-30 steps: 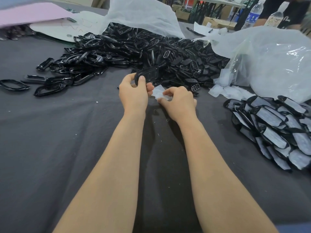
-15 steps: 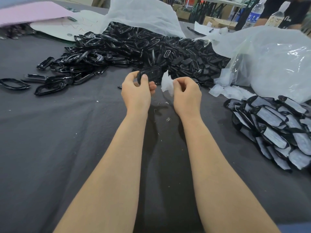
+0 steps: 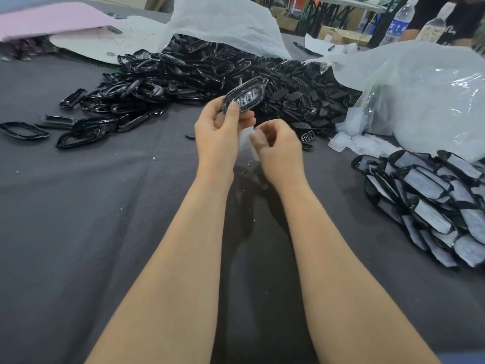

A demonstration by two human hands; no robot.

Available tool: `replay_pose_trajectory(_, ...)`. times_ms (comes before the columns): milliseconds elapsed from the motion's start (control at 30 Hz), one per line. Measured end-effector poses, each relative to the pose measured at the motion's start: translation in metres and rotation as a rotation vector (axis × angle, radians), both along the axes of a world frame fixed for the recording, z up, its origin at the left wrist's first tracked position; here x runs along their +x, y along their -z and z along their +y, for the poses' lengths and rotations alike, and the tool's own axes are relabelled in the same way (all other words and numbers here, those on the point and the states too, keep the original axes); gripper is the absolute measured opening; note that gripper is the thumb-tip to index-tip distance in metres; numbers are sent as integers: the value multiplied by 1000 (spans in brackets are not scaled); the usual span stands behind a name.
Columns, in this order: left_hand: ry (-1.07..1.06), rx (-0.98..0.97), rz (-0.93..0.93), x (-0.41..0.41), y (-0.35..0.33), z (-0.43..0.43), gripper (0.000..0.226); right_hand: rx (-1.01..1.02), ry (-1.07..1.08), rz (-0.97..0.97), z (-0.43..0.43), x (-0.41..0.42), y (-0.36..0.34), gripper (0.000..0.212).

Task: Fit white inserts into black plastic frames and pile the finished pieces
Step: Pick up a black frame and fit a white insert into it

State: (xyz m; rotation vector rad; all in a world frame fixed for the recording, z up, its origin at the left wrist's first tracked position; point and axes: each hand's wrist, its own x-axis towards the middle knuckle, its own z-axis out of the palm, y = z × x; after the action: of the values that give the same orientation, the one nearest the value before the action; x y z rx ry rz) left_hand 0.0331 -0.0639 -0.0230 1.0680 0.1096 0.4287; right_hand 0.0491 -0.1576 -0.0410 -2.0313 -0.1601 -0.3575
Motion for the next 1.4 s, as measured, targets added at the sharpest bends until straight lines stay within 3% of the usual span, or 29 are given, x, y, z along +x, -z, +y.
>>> replay_pose_trajectory(133,3,-35,-51,-1,-4,2,8,-264,-91,84,12,-1,7,11)
replay_pose_trajectory(233,-4,-22,64,0,3,2,12,-91,-35,103,5,2,5,15)
replay_pose_trajectory(333,-23,7,249,4,12,4,12,215,-1,164,-7,6,3,19)
replay_pose_trajectory(433,-22,29,268,8,14,5,17,437,-34,217,-14,6,1,24)
replay_pose_trajectory(633,-49,83,265,8,13,6,14,468,-12,209,-14,6,-2,25)
replay_pose_trajectory(967,-9,204,250,6,12,-1,14,498,241,23,-19,6,-6,18)
replay_pose_trajectory(1100,-4,225,238,5,11,-2,17,660,199,66,-17,4,-9,14)
replay_pose_trajectory(1200,-6,236,236,5,12,-2,17,739,138,102,-16,4,-11,29)
replay_pose_trajectory(1400,-2,224,234,6,11,-1,14,679,54,188,-16,3,-10,28)
